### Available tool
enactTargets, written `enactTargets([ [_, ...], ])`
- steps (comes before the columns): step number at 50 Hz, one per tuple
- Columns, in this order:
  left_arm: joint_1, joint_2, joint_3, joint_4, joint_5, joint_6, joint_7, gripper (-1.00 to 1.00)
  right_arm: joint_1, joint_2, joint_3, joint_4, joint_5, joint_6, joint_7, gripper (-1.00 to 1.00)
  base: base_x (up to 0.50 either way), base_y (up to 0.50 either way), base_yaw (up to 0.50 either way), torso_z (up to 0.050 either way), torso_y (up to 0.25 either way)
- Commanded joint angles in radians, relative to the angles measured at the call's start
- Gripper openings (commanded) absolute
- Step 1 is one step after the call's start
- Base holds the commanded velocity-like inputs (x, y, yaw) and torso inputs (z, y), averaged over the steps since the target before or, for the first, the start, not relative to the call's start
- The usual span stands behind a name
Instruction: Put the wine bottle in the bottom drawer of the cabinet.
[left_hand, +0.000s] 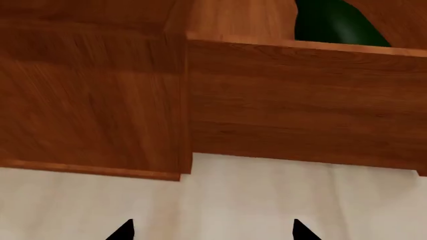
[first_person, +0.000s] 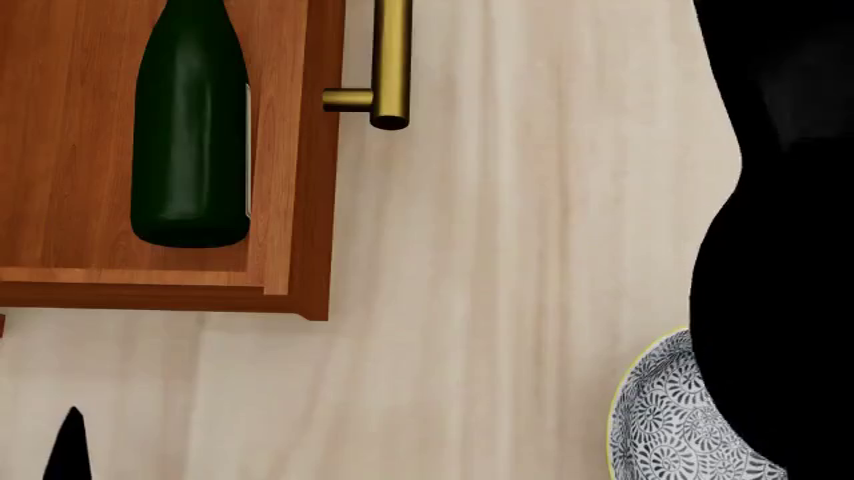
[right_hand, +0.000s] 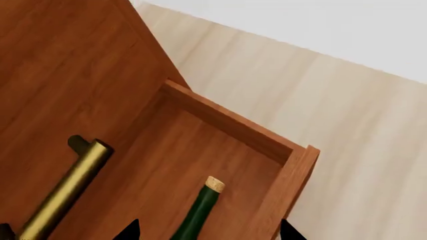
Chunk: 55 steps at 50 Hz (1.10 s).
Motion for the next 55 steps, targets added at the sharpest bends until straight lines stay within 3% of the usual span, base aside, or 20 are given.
enactTargets([
  [1,-0.003,-0.015,-0.007,0.023,-0.005,-0.017,-0.019,1.0,0.011,0.0,0.36,-0.02,-0.41,0.107,-0.069,1.0,0.0,0.0,0.0,0.0,0.0],
  [9,0.0,-0.062,-0.027,0.11,-0.023,-0.057,-0.078,1.0,0.011,0.0,0.648,-0.037,-0.717,0.19,-0.124,1.0,0.0,0.0,0.0,0.0,0.0],
  [15,0.046,-0.118,-0.054,0.191,-0.015,-0.052,-0.139,1.0,0.01,0.003,0.783,-0.063,-0.905,0.225,-0.187,1.0,0.0,0.0,0.0,0.0,0.0],
  [19,0.067,-0.179,-0.038,0.231,0.006,-0.008,-0.199,1.0,0.008,0.027,0.902,-0.088,-0.916,0.282,-0.171,1.0,0.0,0.0,0.0,0.0,0.0],
  [21,0.005,-0.283,0.103,0.231,0.04,0.098,-0.287,1.0,-0.033,0.052,0.888,-0.204,-0.914,0.327,-0.143,1.0,0.0,0.0,0.0,0.0,0.0],
  [25,-0.252,-0.45,0.481,0.231,0.113,0.259,-0.452,1.0,-0.098,0.097,0.959,-0.384,-0.869,0.446,-0.064,1.0,0.0,0.0,0.0,0.0,0.0],
  [30,-0.544,-0.519,0.844,0.232,0.169,0.342,-0.55,1.0,-0.134,0.123,1.012,-0.496,-0.835,0.52,-0.007,1.0,0.0,0.0,0.0,0.0,0.0],
  [35,-0.789,-0.555,1.169,0.232,0.25,0.4,-0.616,1.0,-0.138,0.174,1.003,-0.524,-0.633,0.535,0.133,1.0,0.0,0.0,0.0,0.0,0.0],
  [37,-0.846,-0.572,1.234,0.232,0.261,0.421,-0.623,1.0,-0.143,0.197,1.009,-0.532,-0.536,0.535,0.213,1.0,0.0,0.0,0.0,0.0,0.0],
  [41,-0.87,-0.588,1.26,0.232,0.266,0.434,-0.623,1.0,-0.162,0.253,0.99,-0.566,-0.285,0.534,0.411,1.0,0.0,0.0,0.0,0.0,0.0],
  [48,-0.821,-0.588,1.208,0.232,0.269,0.431,-0.623,1.0,-0.199,0.342,0.974,-0.627,0.105,0.533,0.713,1.0,0.0,0.0,0.0,0.0,0.0],
  [55,-0.851,-0.593,1.243,0.232,0.286,0.439,-0.623,1.0,-0.242,0.425,0.917,-0.708,0.375,0.519,0.918,1.0,0.0,0.0,0.0,0.0,0.0],
])
